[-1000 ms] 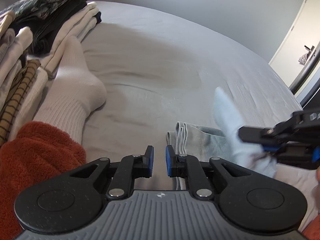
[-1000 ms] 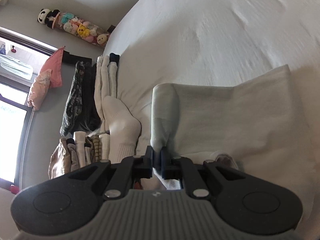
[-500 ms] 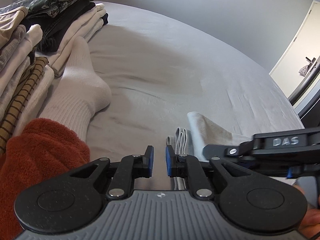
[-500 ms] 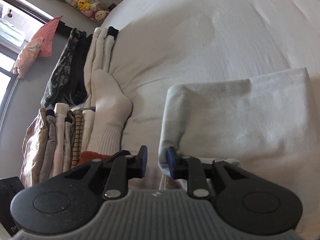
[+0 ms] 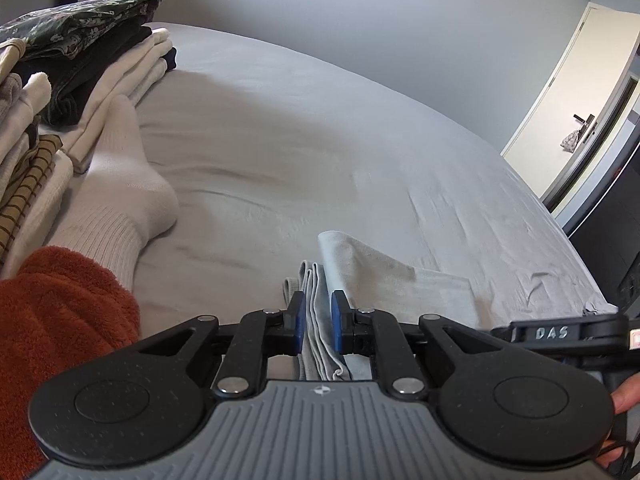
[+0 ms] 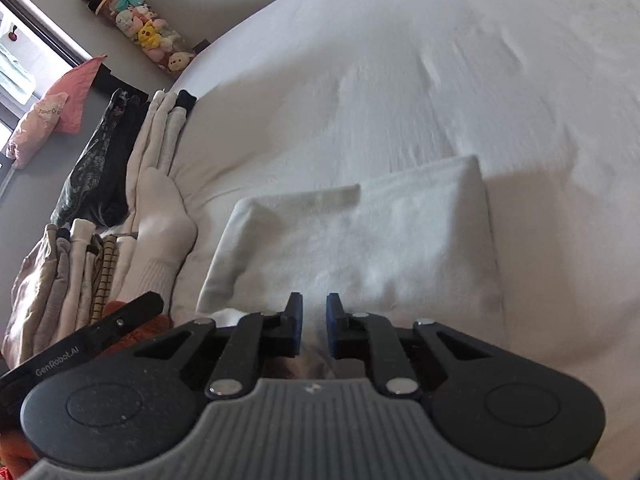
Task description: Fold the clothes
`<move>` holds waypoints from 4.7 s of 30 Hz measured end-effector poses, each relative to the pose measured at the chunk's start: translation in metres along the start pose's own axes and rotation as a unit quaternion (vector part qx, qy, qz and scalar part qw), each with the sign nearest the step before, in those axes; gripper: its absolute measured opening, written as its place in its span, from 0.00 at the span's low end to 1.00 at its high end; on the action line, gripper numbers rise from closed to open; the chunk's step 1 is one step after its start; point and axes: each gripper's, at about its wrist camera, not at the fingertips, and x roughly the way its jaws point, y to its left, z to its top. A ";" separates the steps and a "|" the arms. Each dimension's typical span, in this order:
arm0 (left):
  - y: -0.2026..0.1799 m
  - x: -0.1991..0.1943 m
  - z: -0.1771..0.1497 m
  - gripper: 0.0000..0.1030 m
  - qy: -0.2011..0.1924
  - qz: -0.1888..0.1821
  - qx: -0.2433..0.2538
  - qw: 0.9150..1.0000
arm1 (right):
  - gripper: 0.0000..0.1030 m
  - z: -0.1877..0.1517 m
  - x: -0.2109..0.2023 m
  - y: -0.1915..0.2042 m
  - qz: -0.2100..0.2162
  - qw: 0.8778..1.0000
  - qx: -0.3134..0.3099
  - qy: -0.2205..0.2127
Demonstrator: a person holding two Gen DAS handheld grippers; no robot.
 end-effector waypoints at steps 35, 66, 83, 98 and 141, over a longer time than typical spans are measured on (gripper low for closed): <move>-0.016 0.038 -0.031 0.14 0.106 0.049 0.100 0.988 | 0.42 -0.098 -0.057 0.008 -0.171 0.953 -0.243 -0.059; -0.024 0.049 0.021 0.06 -0.007 0.021 0.051 0.998 | 0.15 -0.029 -0.076 -0.046 -0.153 0.969 -0.148 -0.127; -0.021 0.097 0.000 0.11 0.039 0.093 0.066 0.993 | 0.23 0.017 -0.006 -0.080 -0.102 0.983 -0.106 -0.113; 0.040 0.076 -0.005 0.65 0.082 0.003 -0.141 0.987 | 0.64 0.016 -0.019 -0.126 0.030 0.995 0.058 -0.080; 0.037 -0.140 0.021 0.28 -0.205 0.050 -0.207 0.955 | 0.16 0.124 -0.063 0.097 0.202 0.970 -0.118 -0.068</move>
